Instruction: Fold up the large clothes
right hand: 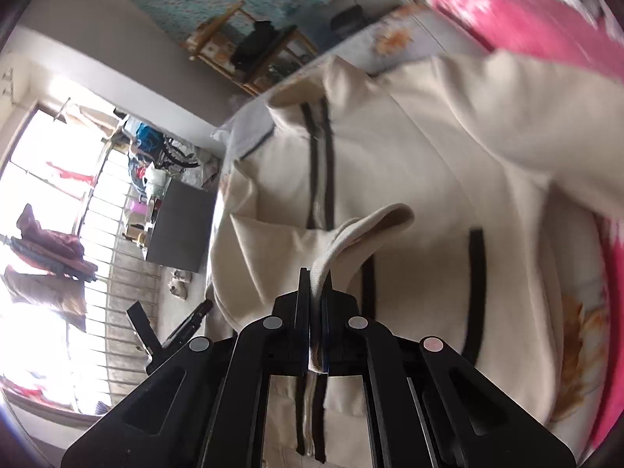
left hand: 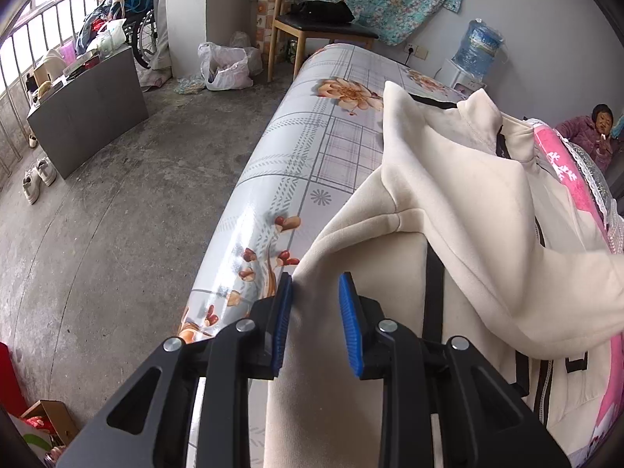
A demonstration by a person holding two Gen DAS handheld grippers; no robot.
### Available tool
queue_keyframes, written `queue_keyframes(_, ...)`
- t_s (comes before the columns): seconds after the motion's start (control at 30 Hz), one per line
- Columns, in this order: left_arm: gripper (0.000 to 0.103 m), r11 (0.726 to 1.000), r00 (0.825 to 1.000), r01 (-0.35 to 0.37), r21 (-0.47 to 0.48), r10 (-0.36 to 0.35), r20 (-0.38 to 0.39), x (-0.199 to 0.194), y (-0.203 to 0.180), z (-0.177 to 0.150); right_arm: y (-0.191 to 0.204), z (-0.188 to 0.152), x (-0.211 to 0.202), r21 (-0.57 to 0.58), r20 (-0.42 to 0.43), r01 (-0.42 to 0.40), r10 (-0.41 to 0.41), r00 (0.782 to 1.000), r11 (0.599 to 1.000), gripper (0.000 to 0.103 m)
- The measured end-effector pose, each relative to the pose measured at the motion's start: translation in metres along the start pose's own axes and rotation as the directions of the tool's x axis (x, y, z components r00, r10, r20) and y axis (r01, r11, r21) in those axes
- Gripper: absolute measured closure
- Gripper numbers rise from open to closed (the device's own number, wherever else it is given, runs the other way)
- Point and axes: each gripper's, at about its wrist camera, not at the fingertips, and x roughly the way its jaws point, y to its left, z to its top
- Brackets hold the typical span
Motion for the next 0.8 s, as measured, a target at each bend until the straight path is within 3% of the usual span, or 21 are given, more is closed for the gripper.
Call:
queue_keyframes(0.1,0.079,1.0,1.0,-0.013,-0.013,0.013,-0.006,-0.002,0.006,-0.002,0.072,0.047,0.015,-0.144,0.011,-0.004,0.006,1.0,0.99,0.1)
queue_keyframes(0.23,0.079,0.998,1.0,0.013,-0.06,-0.015,-0.018,-0.002,0.013,-0.007,0.206,0.099,0.067,-0.313,-0.033,-0.039,0.03,0.999,0.949,0.1)
queue_keyframes(0.33,0.079,0.997,0.999,0.04,-0.064,-0.04,0.0,-0.009,0.013,-0.008,0.322,0.101,0.069,-0.485,-0.039,-0.141,0.14,0.989,0.863,0.101)
queue_keyframes(0.43,0.074,0.998,0.999,0.046,-0.053,-0.046,0.011,-0.011,0.008,-0.004,0.392,0.085,0.045,-0.608,-0.039,-0.238,0.271,0.962,0.758,0.101)
queue_keyframes(0.5,0.068,0.998,0.999,0.04,-0.054,-0.04,0.008,-0.006,0.006,0.0,0.4,0.079,0.034,-0.647,-0.013,-0.239,0.303,0.953,0.724,0.101)
queue_keyframes(0.53,0.068,0.998,0.999,0.035,-0.057,-0.035,0.004,-0.003,0.006,0.002,0.393,0.079,0.034,-0.649,-0.003,-0.228,0.298,0.955,0.726,0.101)
queue_keyframes(0.6,0.068,0.997,1.0,0.022,-0.069,-0.022,-0.004,0.005,0.006,0.006,0.363,0.087,0.044,-0.629,0.026,-0.178,0.249,0.968,0.757,0.101)
queue_keyframes(0.73,0.068,0.997,1.0,-0.029,-0.073,0.029,-0.003,0.012,0.005,0.011,0.265,0.114,0.07,-0.523,0.06,-0.053,0.099,0.993,0.85,0.101)
queue_keyframes(0.8,0.075,0.996,0.999,-0.052,-0.077,0.052,-0.003,0.013,0.004,0.013,0.214,0.125,0.076,-0.459,0.063,0.002,0.03,0.998,0.889,0.101)
